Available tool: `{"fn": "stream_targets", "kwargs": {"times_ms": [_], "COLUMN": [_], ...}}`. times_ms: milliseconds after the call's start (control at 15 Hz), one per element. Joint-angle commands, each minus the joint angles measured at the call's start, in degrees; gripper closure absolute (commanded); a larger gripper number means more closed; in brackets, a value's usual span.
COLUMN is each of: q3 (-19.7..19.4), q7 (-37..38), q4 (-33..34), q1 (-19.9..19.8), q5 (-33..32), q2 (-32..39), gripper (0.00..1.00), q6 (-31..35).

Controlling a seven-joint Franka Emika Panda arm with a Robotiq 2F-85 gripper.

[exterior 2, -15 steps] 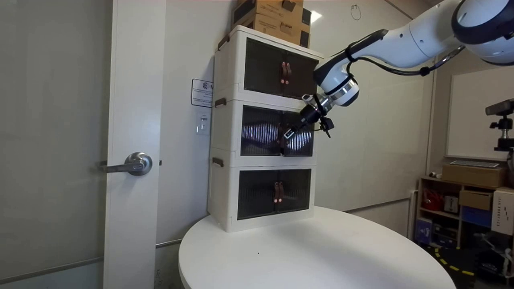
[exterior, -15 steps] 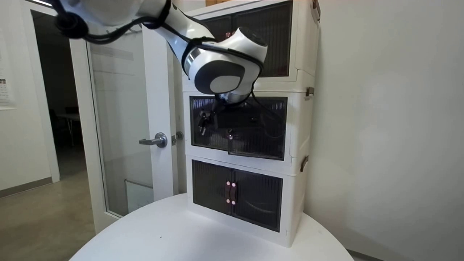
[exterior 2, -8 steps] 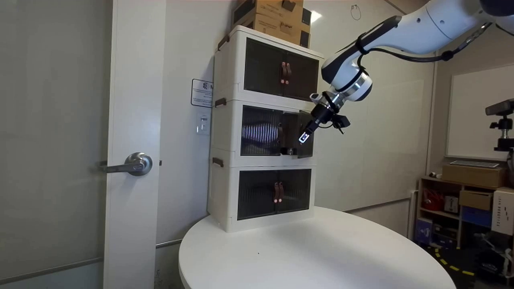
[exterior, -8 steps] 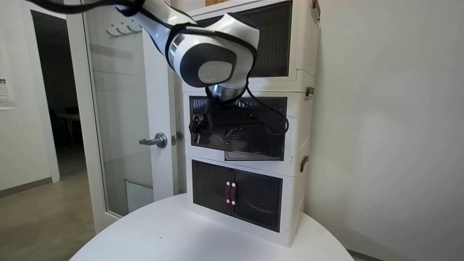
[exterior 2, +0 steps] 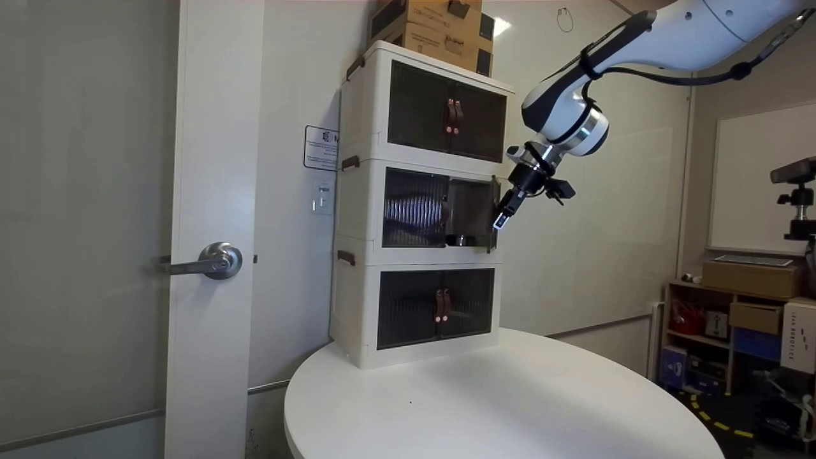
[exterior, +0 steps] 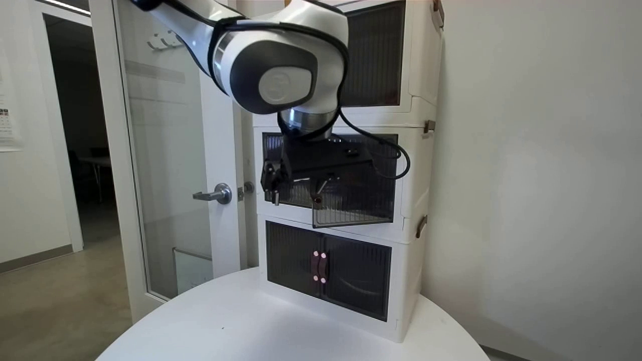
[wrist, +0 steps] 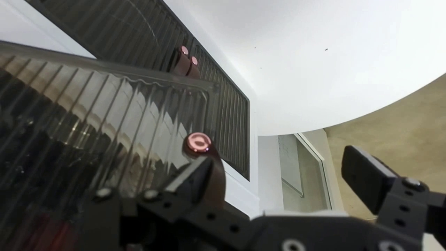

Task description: Open the doors of the second cabinet

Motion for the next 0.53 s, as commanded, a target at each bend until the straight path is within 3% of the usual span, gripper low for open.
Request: {"fn": "stream_targets", "kwargs": {"times_ms": [0, 467], "q3": [-2.2, -6.8], "q7": [5.1, 27.3], "q4": [-7.3, -14.2], "q1": [2.2, 4.1], "q5": [-2.0, -9.3], "q2": [-5.0, -10.1], "gripper": [0.00, 0.00], "q6": [1.5, 9.9]}}
